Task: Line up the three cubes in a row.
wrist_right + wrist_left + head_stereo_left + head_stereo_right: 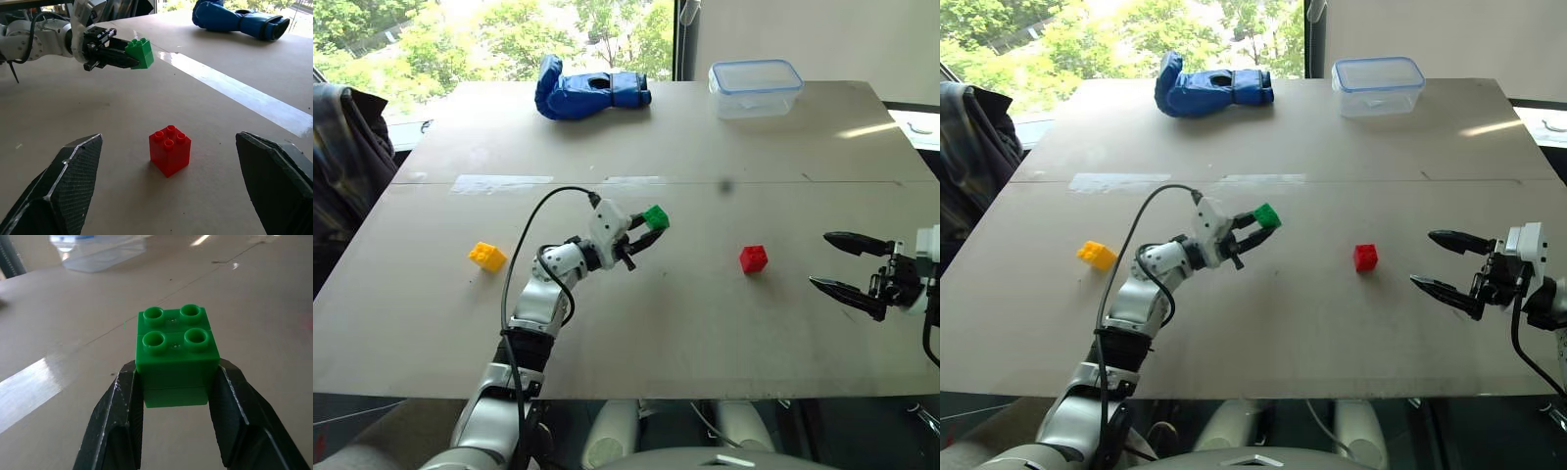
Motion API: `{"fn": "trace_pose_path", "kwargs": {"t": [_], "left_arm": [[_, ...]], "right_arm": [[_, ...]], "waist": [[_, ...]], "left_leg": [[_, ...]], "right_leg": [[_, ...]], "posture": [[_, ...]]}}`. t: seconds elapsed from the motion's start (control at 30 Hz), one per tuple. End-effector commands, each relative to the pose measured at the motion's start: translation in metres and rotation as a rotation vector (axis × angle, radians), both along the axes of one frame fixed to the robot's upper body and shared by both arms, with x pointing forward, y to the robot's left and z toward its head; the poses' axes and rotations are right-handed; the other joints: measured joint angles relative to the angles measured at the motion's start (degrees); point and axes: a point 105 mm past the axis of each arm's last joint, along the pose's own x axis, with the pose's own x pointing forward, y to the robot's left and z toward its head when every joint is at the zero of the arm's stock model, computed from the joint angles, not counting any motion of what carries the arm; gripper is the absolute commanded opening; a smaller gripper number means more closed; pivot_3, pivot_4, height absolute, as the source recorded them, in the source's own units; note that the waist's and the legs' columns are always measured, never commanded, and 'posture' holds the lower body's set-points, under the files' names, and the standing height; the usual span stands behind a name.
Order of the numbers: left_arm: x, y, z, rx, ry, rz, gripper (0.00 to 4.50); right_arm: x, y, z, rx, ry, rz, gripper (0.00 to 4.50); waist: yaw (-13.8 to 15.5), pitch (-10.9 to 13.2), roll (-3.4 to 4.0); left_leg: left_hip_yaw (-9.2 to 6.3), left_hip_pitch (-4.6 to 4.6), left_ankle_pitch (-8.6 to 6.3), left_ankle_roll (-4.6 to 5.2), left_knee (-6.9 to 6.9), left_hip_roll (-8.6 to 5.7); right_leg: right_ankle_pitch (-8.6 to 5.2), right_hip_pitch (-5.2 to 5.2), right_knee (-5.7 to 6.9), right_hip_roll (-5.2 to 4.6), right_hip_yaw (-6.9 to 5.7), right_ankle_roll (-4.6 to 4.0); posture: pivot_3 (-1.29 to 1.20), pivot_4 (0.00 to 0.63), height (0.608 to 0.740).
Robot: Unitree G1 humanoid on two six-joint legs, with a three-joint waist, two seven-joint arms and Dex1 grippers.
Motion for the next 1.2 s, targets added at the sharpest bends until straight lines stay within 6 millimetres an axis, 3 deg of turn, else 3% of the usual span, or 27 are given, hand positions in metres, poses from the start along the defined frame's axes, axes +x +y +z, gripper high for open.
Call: {"fn": "trace_pose_path", "kwargs": {"t": [0.03, 0.13, 0.3, 0.53, 0.9, 1.2], "left_arm": [[-0.018, -0.023, -0.005, 0.108, 0.018, -0.284, 1.26], [-0.023, -0.034, -0.013, 0.181, 0.061, -0.426, 1.26], [-0.017, -0.046, -0.016, 0.232, 0.088, -0.497, 1.26], [-0.002, -0.055, -0.015, 0.248, 0.073, -0.457, 1.26], [-0.009, -0.053, -0.031, 0.247, 0.15, -0.456, 1.26], [-0.003, -0.057, -0.032, 0.251, 0.137, -0.425, 1.26]], "right_arm": [[-0.01, -0.006, 0.007, -0.021, -0.044, 0.01, 4.5], [-0.015, -0.003, 0.003, -0.026, -0.035, 0.025, 4.5], [-0.021, 0.002, -0.003, -0.031, -0.017, 0.037, 4.5], [-0.022, 0.006, -0.005, -0.013, -0.018, 0.02, 4.5], [-0.02, 0.002, -0.002, -0.019, -0.024, 0.019, 4.5], [-0.02, 0.0, -0.003, -0.03, -0.025, 0.024, 4.5]], "waist": [[-0.34, 0.0, 0.0], [-0.74, 0.0, 0.0], [-1.25, 0.01, -0.02], [-1.31, 0.02, -0.03], [-1.19, 0.02, -0.03], [-1.08, 0.02, -0.03]], "left_leg": [[-0.01, 0.01, 0.0, 0.0, 0.0, 0.01], [0.01, 0.01, -0.05, 0.11, 0.01, 0.0], [-0.02, 0.01, -0.14, 0.26, 0.12, 0.0], [-0.04, 0.01, -0.14, 0.27, 0.2, 0.0], [-0.07, 0.01, -0.14, 0.27, 0.25, 0.0], [-0.08, 0.01, -0.15, 0.27, 0.37, -0.01]], "right_leg": [[0.0, 0.0, 0.01, 0.01, 0.0, 0.0], [0.0, 0.0, 0.06, 0.03, 0.0, 0.0], [0.0, 0.03, 0.1, 0.05, 0.0, 0.01], [-0.01, 0.03, 0.15, 0.05, 0.01, 0.02], [-0.01, 0.03, 0.2, 0.05, -0.01, 0.02], [0.0, 0.08, 0.23, 0.05, -0.02, 0.03]], "posture": [[0.0, 0.15, 0.74], [0.0, 0.15, 0.74], [0.0, 0.15, 0.74], [0.0, 0.15, 0.74], [0.0, 0.15, 0.74], [0.0, 0.15, 0.74]]}}
